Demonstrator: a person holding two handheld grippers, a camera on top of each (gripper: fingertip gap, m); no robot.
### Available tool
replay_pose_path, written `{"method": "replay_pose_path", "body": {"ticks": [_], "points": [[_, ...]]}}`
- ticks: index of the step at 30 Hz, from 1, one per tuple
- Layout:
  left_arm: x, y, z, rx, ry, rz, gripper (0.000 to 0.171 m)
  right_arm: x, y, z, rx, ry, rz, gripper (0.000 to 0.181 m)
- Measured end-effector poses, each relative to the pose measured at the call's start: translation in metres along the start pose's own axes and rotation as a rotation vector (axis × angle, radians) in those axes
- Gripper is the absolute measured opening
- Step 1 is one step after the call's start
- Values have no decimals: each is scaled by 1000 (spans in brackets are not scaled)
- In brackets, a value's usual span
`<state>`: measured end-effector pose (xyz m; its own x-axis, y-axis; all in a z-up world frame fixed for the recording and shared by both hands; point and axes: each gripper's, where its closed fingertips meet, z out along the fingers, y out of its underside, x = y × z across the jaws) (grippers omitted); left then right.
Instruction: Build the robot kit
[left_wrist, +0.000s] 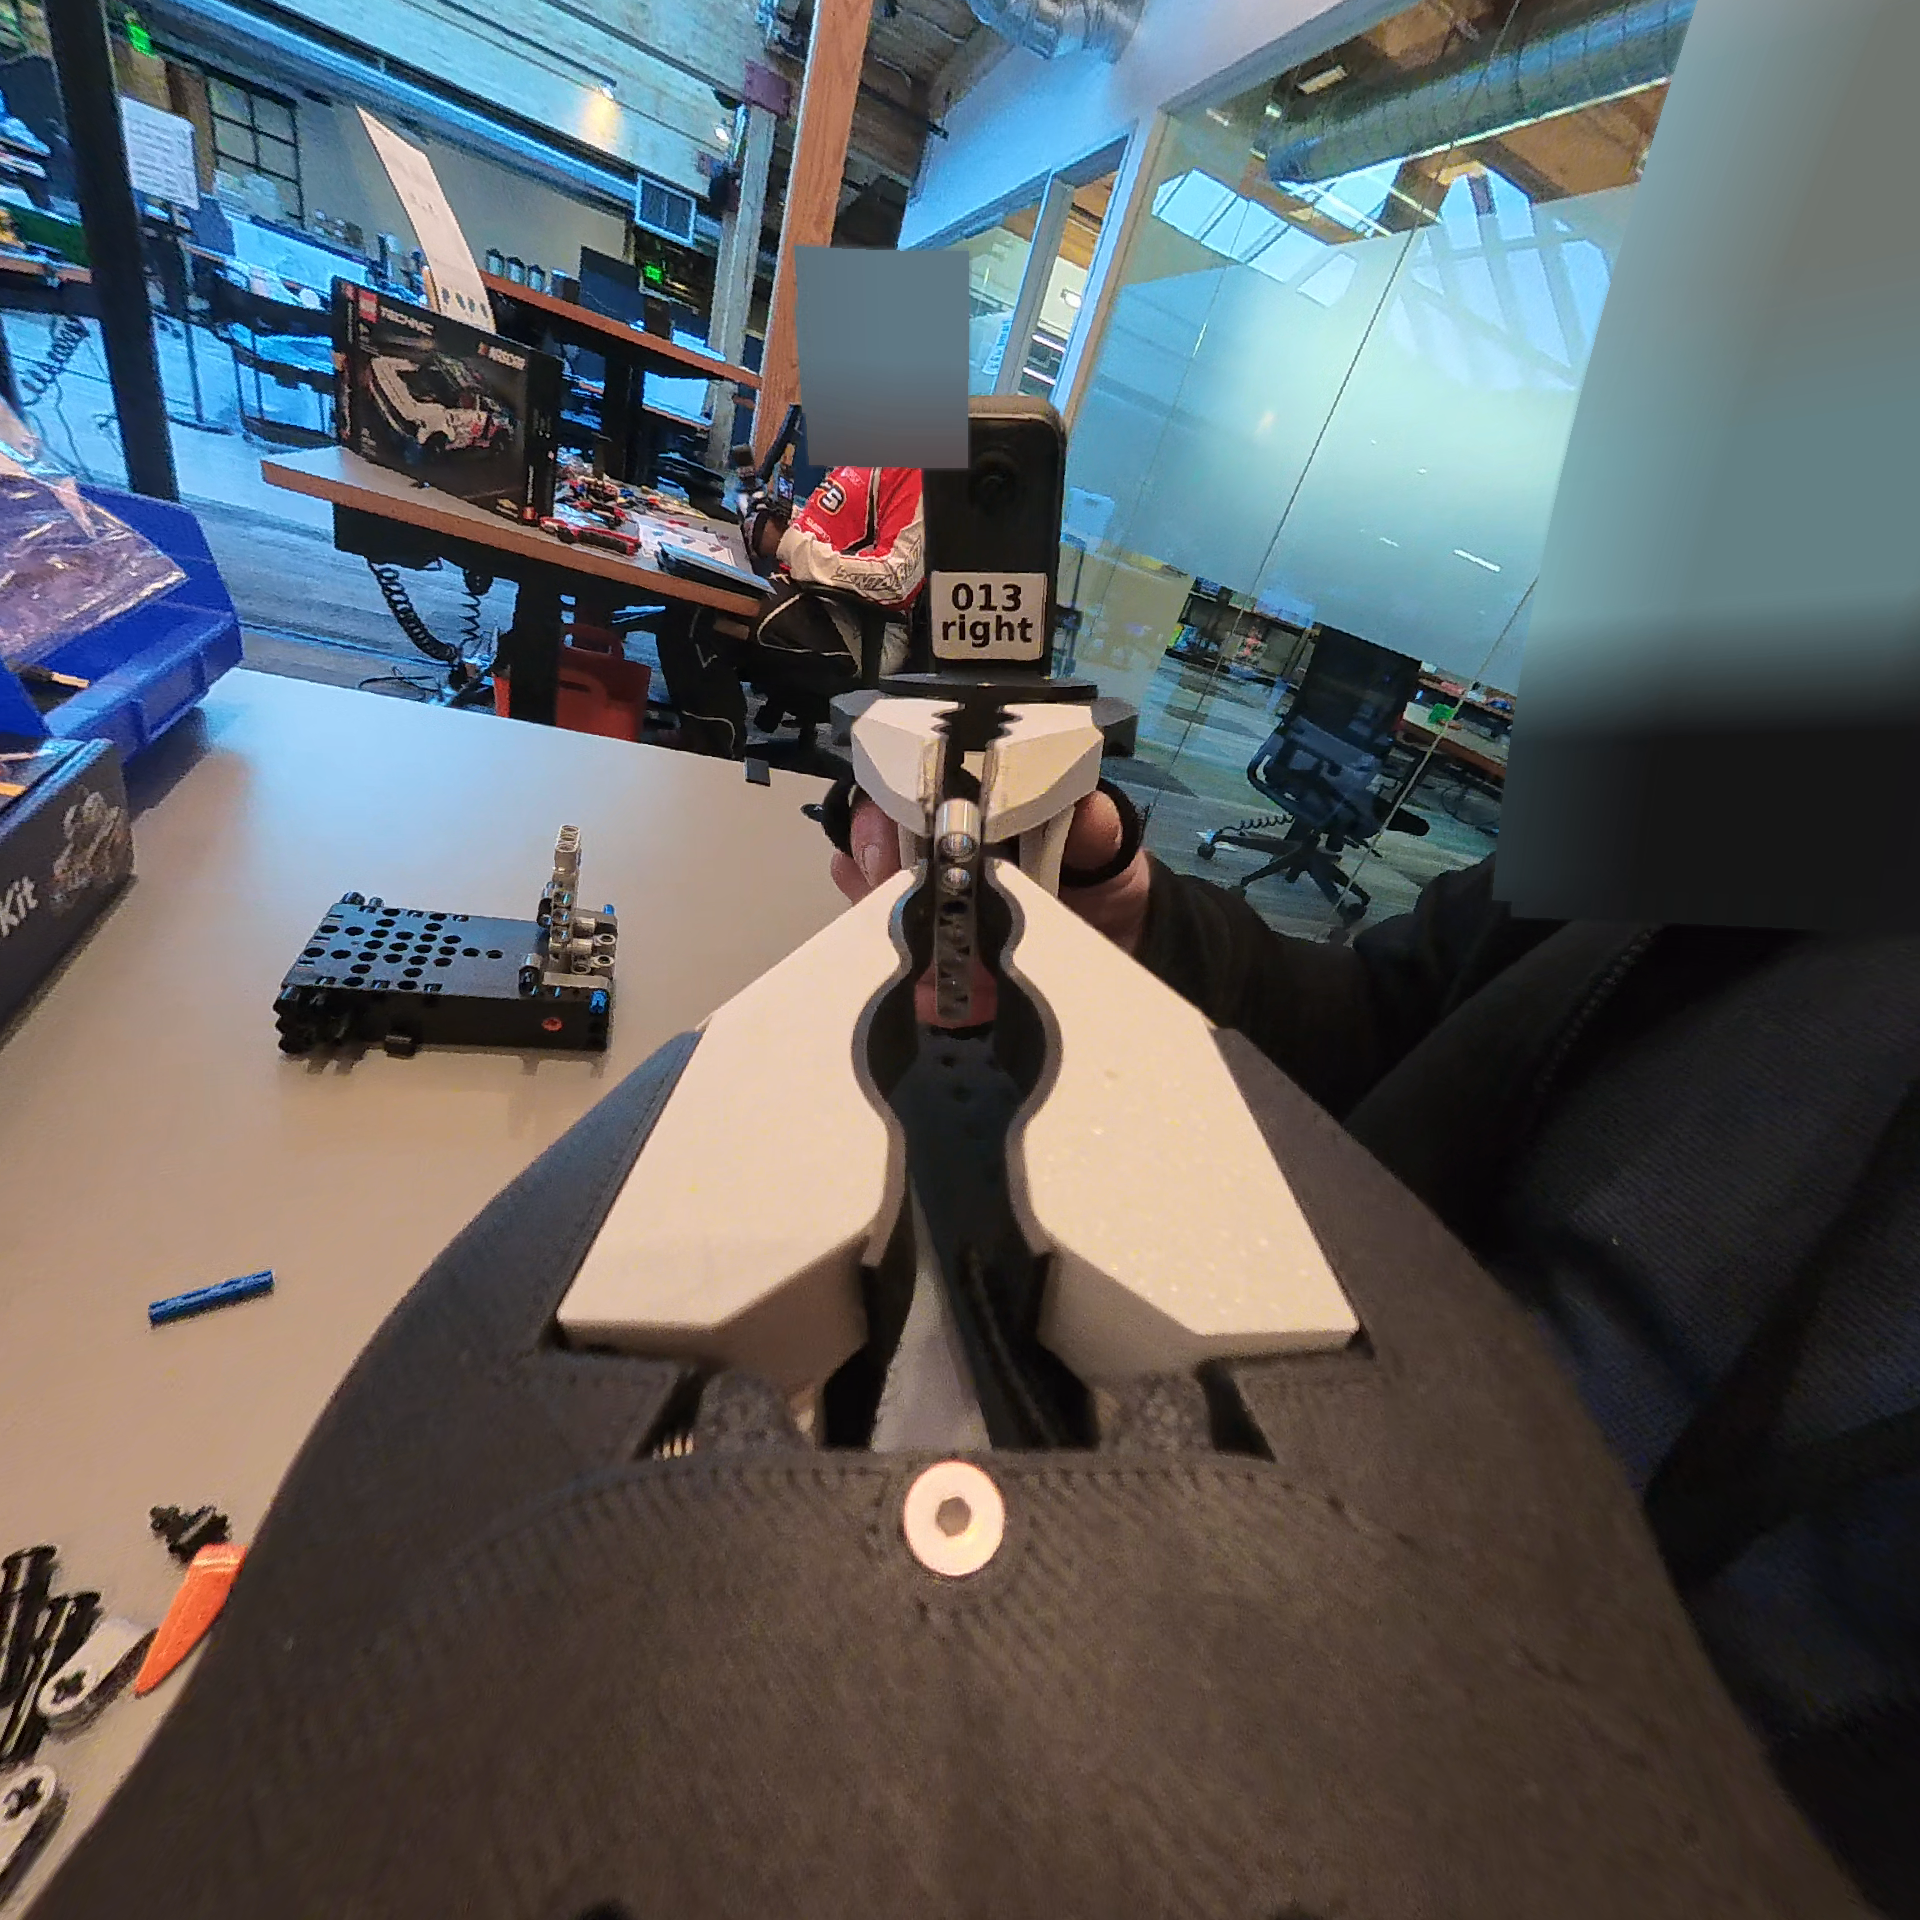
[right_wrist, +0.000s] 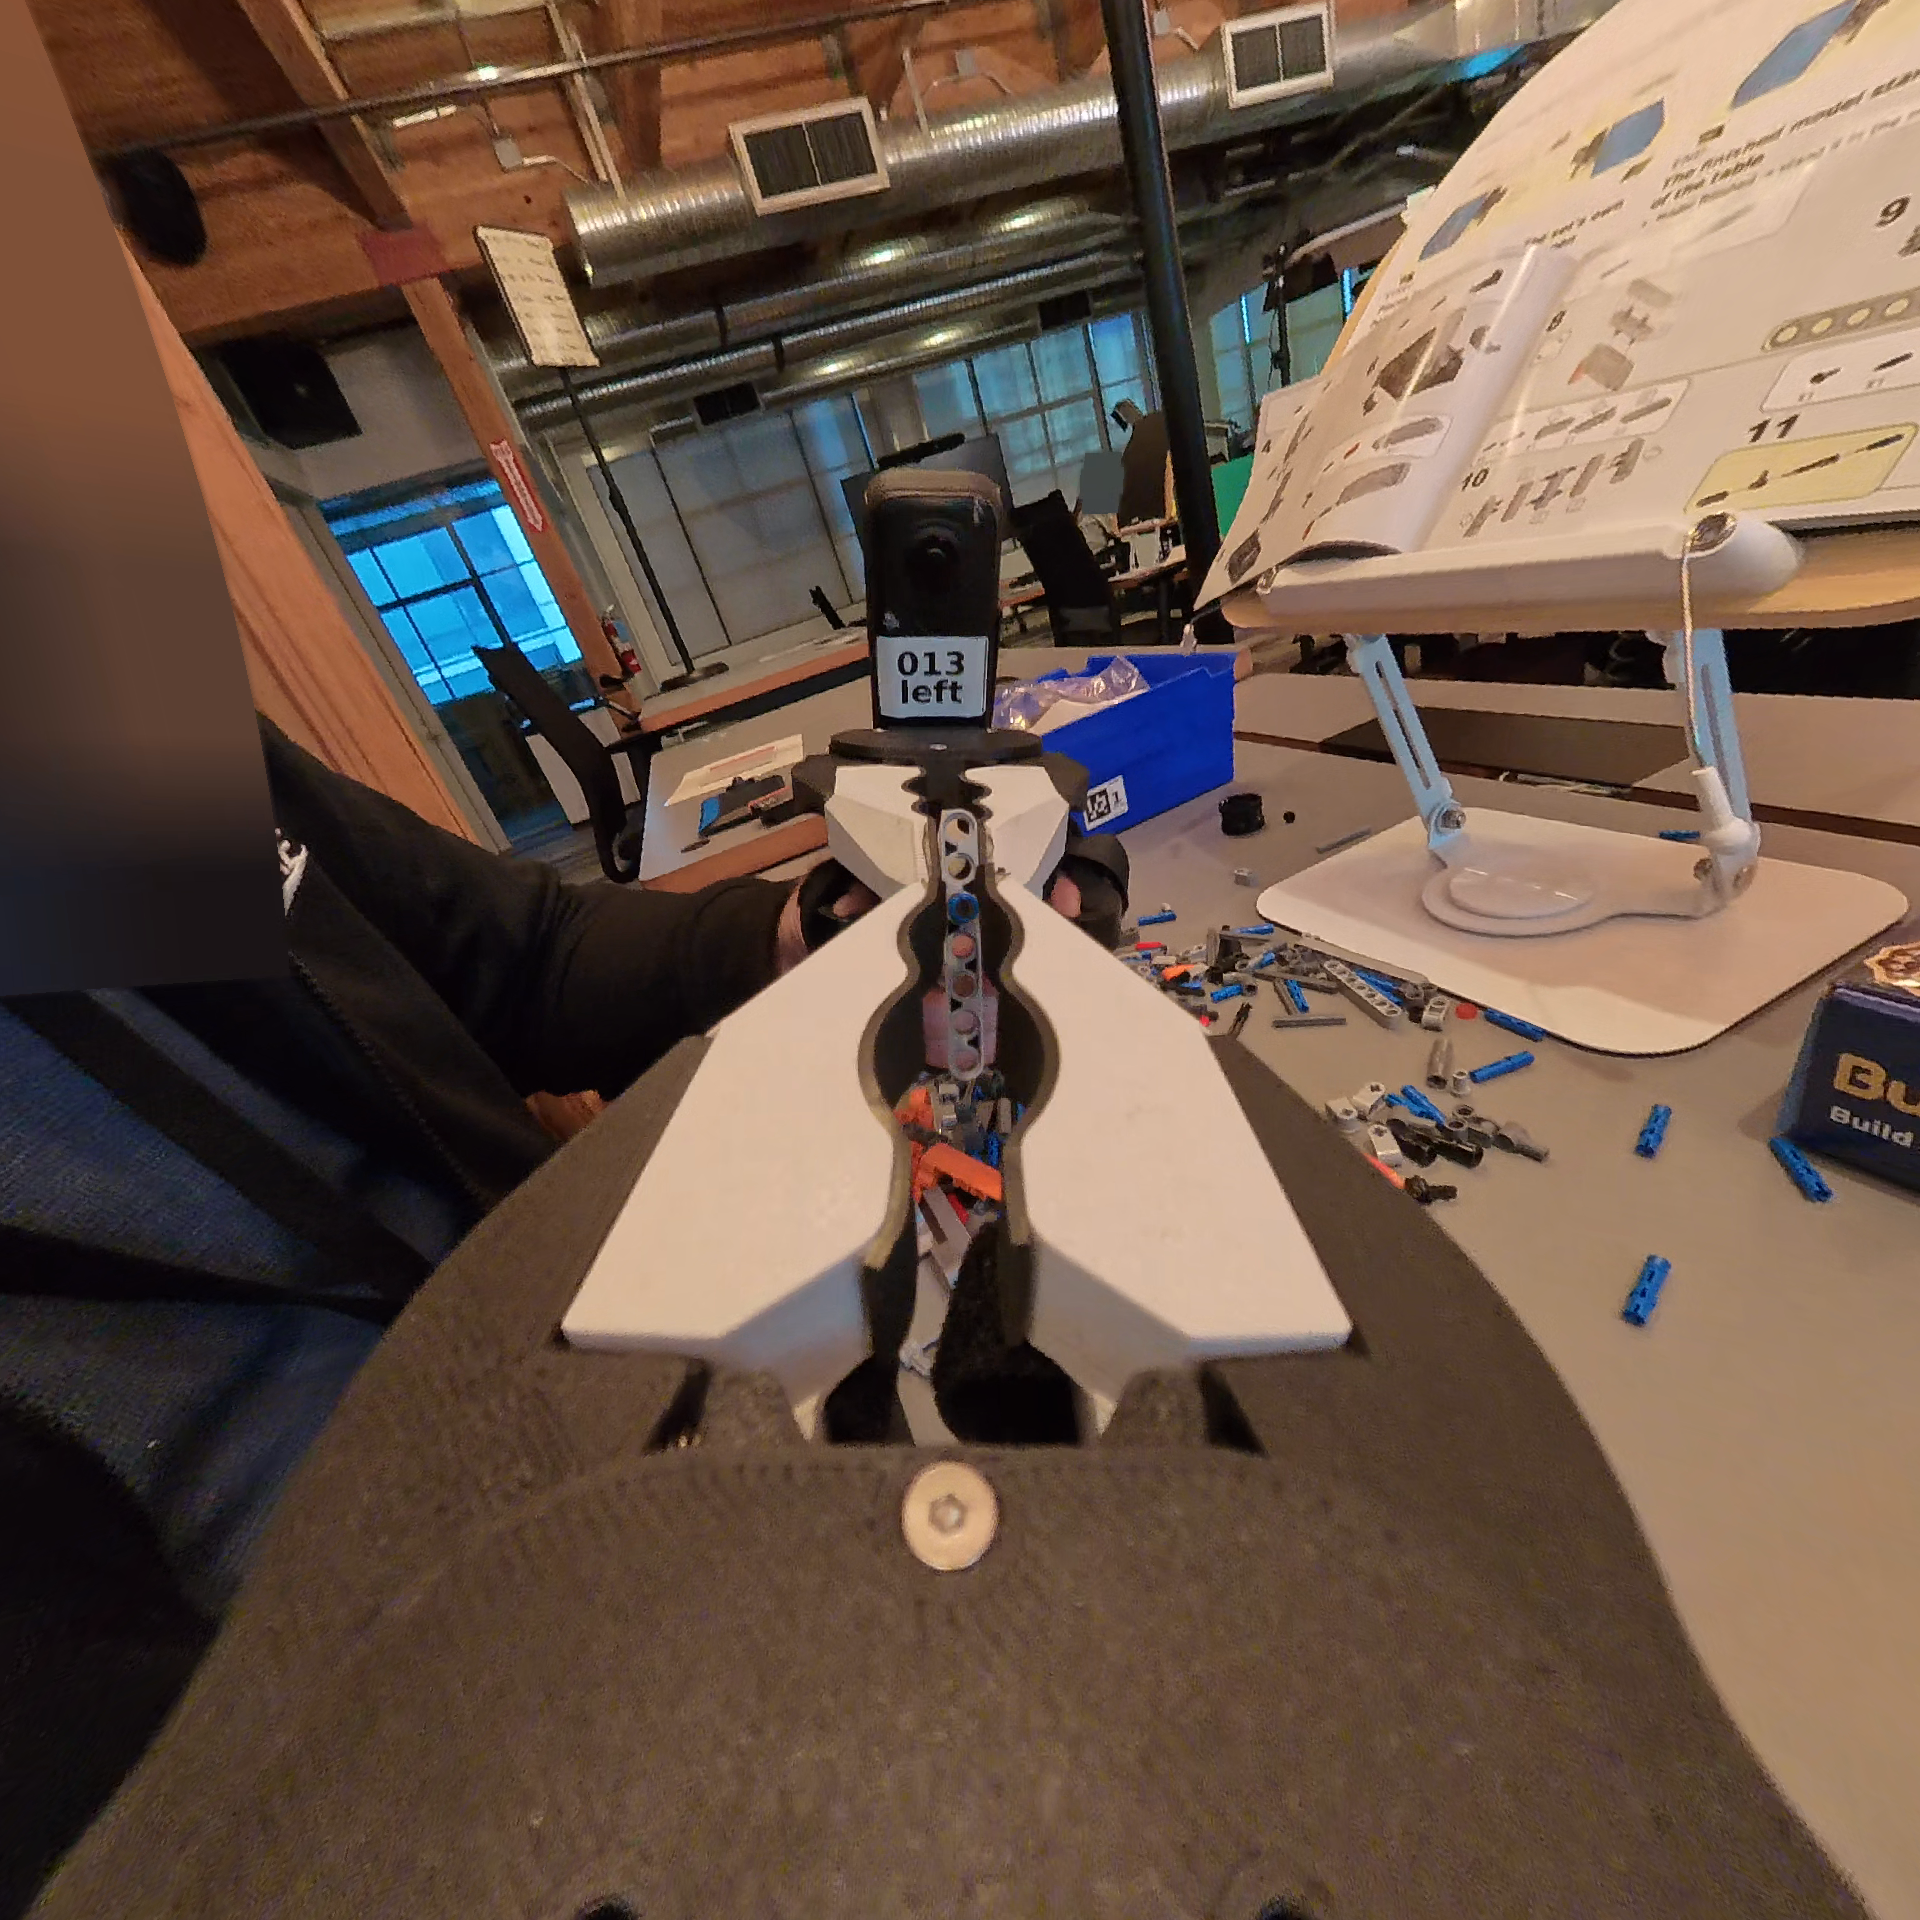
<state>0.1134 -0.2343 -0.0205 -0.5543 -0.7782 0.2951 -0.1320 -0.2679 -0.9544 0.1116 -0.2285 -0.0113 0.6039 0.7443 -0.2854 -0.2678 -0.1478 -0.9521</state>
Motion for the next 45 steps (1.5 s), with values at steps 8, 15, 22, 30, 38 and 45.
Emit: {"method": "replay_pose_path", "body": {"ticks": [8,15,22,30,38,45], "points": [[7,-4,3,29,17,22,5,-7,-2,-1,4,-17,-22,4],[12,-8,3,47,21,49,5,-12,-4,-4,11,-21,-47,3],[17,-10,5,69,27,66,6,-17,-6,-5,7,-20,-93,2],[22,-14,4,102,39,74,6,-22,-8,-3,10,-27,-131,2],[23,-13,3,106,50,64,6,-22,-7,-1,-39,-14,-175,2],[25,-13,2,94,72,49,6,-24,-6,0,-74,18,-255,2]]}}
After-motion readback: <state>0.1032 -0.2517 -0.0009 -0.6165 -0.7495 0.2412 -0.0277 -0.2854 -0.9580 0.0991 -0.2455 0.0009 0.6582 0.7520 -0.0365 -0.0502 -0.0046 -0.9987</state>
